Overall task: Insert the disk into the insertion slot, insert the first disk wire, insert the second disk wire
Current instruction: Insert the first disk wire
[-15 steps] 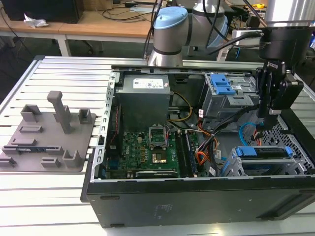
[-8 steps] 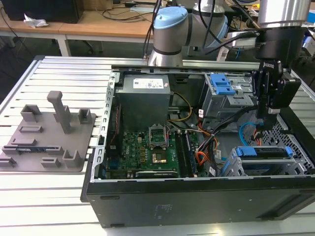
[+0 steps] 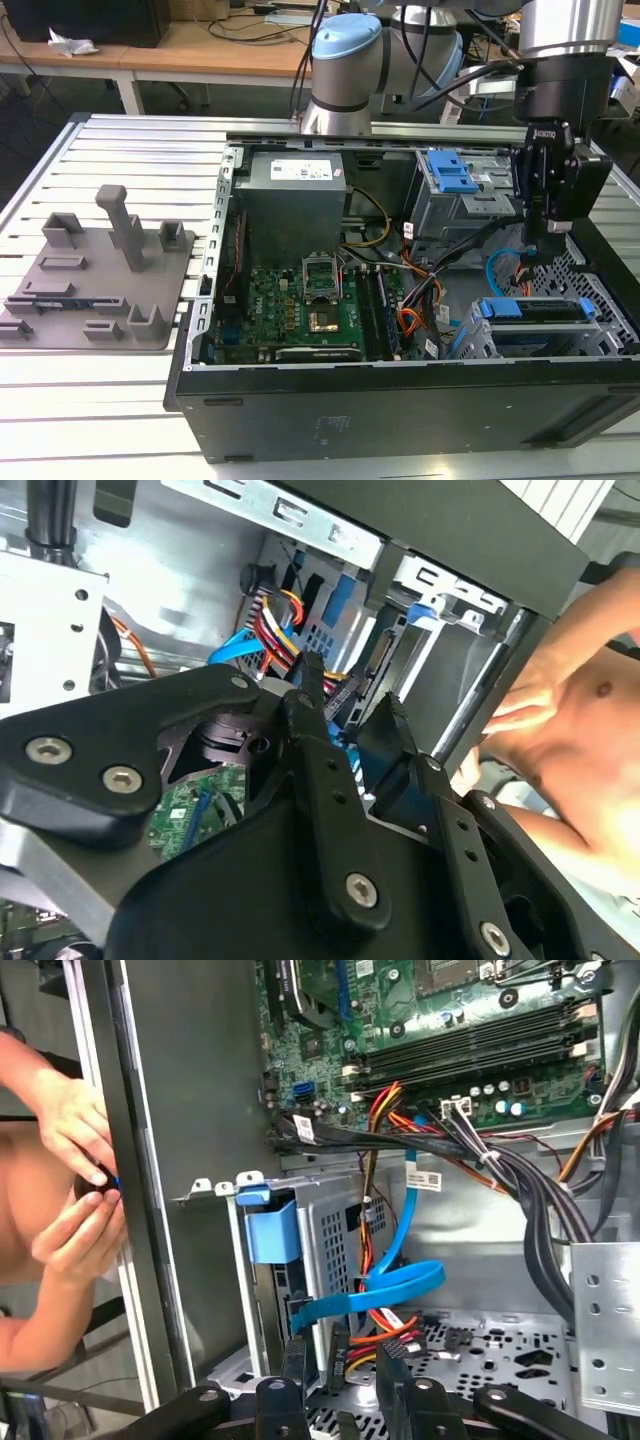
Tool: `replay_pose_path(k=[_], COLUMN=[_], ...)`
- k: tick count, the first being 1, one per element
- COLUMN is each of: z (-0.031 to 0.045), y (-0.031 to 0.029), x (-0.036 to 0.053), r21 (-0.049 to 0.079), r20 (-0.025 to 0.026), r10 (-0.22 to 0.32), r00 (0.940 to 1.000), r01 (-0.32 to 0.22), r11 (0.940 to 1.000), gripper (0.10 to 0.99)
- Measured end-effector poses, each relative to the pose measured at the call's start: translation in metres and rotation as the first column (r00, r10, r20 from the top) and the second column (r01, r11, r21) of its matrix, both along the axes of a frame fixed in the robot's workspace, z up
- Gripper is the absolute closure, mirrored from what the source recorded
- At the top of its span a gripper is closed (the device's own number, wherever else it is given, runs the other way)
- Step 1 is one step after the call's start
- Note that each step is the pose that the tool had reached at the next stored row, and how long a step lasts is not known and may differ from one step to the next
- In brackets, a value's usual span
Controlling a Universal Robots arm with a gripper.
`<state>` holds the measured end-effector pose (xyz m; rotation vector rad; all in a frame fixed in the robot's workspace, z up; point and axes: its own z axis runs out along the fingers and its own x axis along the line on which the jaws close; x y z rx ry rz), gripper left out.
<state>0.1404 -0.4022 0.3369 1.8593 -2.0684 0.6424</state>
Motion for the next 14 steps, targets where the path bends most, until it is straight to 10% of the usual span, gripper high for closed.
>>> replay_pose_path(k=[2, 6, 14], z=[-0.0010, -0.0012, -0.0018], y=[0.0002, 0.0003, -0.0003], x=[-0.0013, -0.0016, -0.0031], r21=[-0.002, 0.004, 0.005], r20=[0.0009, 0.0189, 0.0202], r10=[-0.001, -0.002, -0.018], r00=[1.0000, 0.9998, 0.9996], r01=[0.001, 0.002, 0.018], r11=[1.0000, 1.0000, 0.9998], gripper=[0.678, 0.678, 0.678])
